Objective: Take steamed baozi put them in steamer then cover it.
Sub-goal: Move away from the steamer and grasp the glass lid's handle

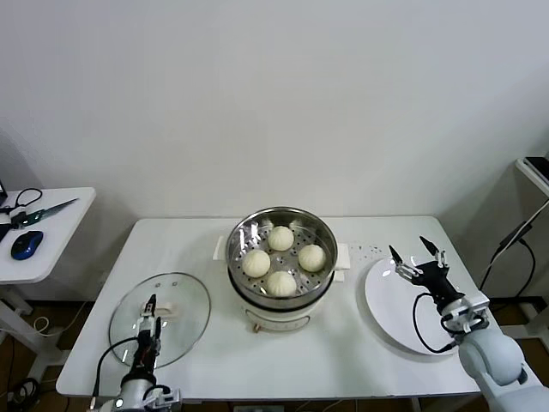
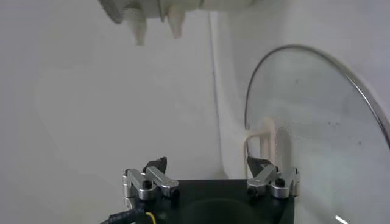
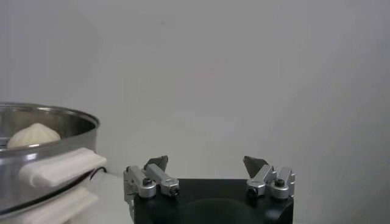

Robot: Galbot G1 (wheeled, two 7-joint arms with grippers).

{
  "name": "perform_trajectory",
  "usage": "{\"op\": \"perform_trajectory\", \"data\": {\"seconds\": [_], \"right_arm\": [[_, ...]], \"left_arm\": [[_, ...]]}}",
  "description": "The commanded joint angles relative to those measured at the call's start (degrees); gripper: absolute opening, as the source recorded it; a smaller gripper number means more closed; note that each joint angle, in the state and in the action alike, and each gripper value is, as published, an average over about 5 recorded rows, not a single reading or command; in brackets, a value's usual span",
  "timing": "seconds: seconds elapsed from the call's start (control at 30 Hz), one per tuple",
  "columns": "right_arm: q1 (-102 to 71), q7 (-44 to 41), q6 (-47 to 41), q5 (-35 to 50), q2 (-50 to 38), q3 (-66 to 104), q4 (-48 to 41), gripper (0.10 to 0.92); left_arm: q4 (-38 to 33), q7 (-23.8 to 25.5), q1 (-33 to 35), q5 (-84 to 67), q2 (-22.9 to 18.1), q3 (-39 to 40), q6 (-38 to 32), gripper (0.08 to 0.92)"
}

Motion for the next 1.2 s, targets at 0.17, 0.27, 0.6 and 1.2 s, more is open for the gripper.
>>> {"op": "perform_trajectory", "data": {"seconds": [0.17, 0.27, 0.6, 1.2], "right_arm": [[-3.2, -0.4, -0.1, -1.0, 1.4, 3.4, -0.6, 0.823], [-3.3, -0.6, 0.1, -1.1, 1.7, 3.6, -0.9, 0.823], [-3.5, -1.2, 0.8, -2.8, 2.6, 3.8, -1.5, 0.823], [-3.1, -2.1, 1.6, -5.8, 3.7, 3.3, -2.8, 0.823]], "left_arm": [[10.9, -2.9, -9.7, 4.9, 0.2, -0.8, 1.2, 0.823], [12.3, -3.0, -10.6, 4.9, 0.3, -0.9, 1.2, 0.823], [14.6, -4.2, -12.9, 4.4, 0.5, -1.1, 2.0, 0.823], [14.7, -3.4, -12.5, 0.8, 1.3, -0.4, 0.3, 0.458]]}}
